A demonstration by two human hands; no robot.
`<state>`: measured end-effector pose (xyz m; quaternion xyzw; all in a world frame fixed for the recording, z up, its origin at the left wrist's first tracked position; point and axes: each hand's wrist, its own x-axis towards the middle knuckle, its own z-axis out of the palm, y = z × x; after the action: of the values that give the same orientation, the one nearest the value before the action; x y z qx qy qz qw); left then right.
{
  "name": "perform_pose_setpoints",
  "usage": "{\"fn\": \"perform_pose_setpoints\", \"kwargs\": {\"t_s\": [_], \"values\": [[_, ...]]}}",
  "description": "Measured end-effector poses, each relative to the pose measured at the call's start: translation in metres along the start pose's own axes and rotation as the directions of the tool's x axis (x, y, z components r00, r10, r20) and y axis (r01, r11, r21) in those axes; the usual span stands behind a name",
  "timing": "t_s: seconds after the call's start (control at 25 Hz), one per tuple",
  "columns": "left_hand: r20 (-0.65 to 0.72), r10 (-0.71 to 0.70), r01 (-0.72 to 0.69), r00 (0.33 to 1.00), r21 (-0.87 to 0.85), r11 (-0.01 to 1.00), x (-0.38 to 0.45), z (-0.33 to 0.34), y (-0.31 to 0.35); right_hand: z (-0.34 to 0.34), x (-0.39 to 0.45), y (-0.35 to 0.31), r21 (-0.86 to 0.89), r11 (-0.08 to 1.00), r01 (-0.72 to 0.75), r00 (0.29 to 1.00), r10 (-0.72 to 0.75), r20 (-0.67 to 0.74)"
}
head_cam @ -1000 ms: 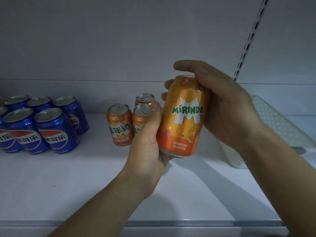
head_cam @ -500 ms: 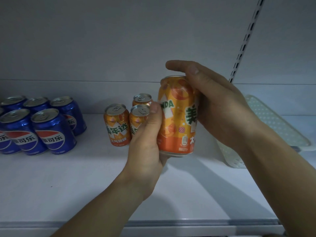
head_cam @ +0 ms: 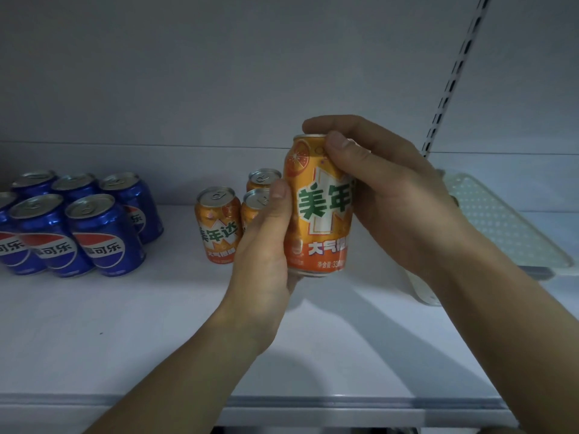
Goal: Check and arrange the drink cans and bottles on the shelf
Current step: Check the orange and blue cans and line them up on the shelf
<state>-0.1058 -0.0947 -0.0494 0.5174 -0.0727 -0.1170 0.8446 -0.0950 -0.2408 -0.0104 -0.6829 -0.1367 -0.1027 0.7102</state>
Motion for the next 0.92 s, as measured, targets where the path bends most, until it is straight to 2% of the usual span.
{"fn": "perform_pose_setpoints", "kwargs": {"t_s": [0.16, 0.28, 0.4, 0.6, 0.76, 0.92], "values": [[0.028, -0.128, 0.130, 0.991, -0.062, 0.990, -0.002, -0.001, 0.004, -0.002, 0.001, -0.003, 0.038, 0.999, -0.031, 0.999, 0.029, 0.042], [0.081, -0.173, 0.178, 0.982, -0.053, 0.983, -0.003, -0.001, 0.003, -0.004, 0.001, 0.000, 0.014, 0.999, -0.029, 0.999, 0.028, 0.028], [0.101, -0.162, 0.171, 0.982, -0.085, 0.982, -0.002, -0.002, 0.000, -0.006, 0.002, 0.002, -0.056, 0.997, -0.061, 0.998, 0.062, 0.015], [0.198, -0.148, 0.150, 0.969, 0.002, 0.989, -0.002, -0.006, 0.007, -0.009, 0.002, -0.001, -0.100, 0.980, -0.173, 0.977, 0.158, -0.141], [0.299, -0.153, 0.135, 0.942, 0.078, 0.988, -0.004, -0.003, 0.010, -0.008, 0.004, 0.003, -0.230, 0.956, -0.185, 0.966, 0.133, -0.222], [0.251, -0.163, 0.145, 0.954, 0.088, 0.986, -0.008, 0.002, 0.010, -0.007, 0.004, 0.006, -0.303, 0.933, -0.196, 0.962, 0.122, -0.245]]}}
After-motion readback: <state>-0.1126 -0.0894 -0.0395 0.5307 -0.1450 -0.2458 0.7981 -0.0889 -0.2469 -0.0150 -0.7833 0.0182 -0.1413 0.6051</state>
